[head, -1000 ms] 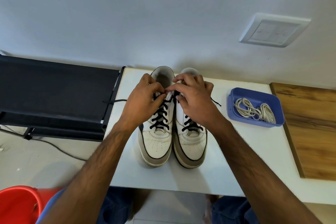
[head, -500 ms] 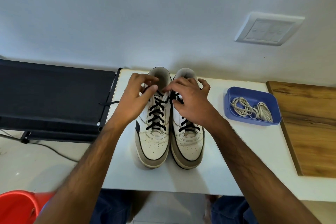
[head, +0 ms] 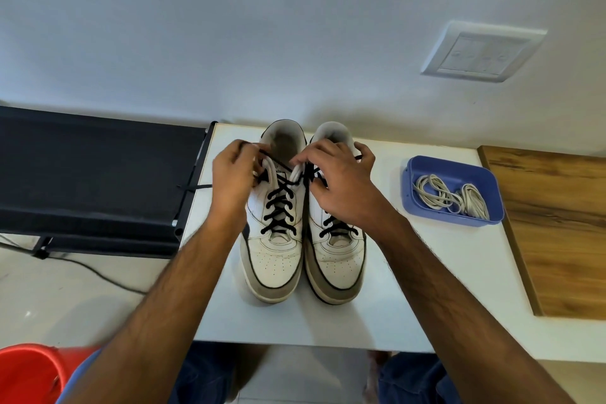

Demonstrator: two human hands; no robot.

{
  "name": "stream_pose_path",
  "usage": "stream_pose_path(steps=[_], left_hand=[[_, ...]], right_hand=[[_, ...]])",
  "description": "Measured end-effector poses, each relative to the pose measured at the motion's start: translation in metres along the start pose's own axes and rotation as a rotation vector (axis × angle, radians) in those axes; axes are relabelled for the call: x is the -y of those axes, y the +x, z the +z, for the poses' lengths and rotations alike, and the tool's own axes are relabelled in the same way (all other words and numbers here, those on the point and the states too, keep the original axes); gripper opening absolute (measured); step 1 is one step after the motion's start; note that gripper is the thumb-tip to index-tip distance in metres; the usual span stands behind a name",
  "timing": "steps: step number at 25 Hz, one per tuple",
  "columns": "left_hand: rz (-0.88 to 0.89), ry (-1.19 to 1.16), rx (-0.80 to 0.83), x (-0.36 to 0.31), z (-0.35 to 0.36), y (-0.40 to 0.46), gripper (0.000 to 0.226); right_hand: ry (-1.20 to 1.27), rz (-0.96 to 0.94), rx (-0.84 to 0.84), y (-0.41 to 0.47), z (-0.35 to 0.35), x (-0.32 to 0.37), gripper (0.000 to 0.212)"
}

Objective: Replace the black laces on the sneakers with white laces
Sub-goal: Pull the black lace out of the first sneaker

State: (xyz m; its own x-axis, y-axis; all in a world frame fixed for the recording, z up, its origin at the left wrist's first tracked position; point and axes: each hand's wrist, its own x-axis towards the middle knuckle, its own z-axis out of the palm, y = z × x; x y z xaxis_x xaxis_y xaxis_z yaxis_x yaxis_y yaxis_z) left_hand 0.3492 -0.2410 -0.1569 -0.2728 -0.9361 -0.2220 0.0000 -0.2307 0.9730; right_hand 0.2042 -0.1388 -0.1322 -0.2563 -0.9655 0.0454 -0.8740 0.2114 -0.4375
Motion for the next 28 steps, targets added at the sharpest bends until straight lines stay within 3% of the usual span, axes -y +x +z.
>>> stream_pose_path(steps=[2,4,6,9,12,19,24,26,28], left_hand=[[-0.098,-0.193,-0.063,-0.009,-0.007,-0.001,0.017],[0.006,-0.126,-0.013,-0.014,-0.013,0.000,0.007],[0.243,0.152,0.139,-0.012,-0.015,0.001,0.012],[0.557,0.757,0.315,0.003,-0.015,0.010,0.024],[0.578,1.025,0.352,0.012,-0.013,0.009,0.014],[0.604,0.745,0.307,0.011,-0.012,0.012,0.007],[0.124,0.000,0.026,-0.007,-0.007,0.005,0.020],[0.058,-0.108,0.040,-0.011,-0.009,0.005,0.018],[0.126,-0.002,0.130,-0.010,-0.011,0.005,0.010]], right_hand=[[0.042,0.012,0.002,0.001,-0.002,-0.001,0.049],[0.060,0.017,0.003,0.000,-0.002,-0.001,0.049],[0.059,0.015,0.006,0.000,-0.001,-0.001,0.048],[0.041,0.012,-0.001,0.001,0.001,-0.001,0.046],[0.036,0.012,-0.024,-0.001,0.004,-0.002,0.046],[0.009,-0.041,-0.094,-0.007,0.019,-0.006,0.049],[0.056,-0.053,-0.054,-0.008,0.013,-0.011,0.051],[0.056,-0.050,-0.051,-0.007,0.013,-0.011,0.050],[0.066,-0.048,-0.052,-0.006,0.013,-0.011,0.049]])
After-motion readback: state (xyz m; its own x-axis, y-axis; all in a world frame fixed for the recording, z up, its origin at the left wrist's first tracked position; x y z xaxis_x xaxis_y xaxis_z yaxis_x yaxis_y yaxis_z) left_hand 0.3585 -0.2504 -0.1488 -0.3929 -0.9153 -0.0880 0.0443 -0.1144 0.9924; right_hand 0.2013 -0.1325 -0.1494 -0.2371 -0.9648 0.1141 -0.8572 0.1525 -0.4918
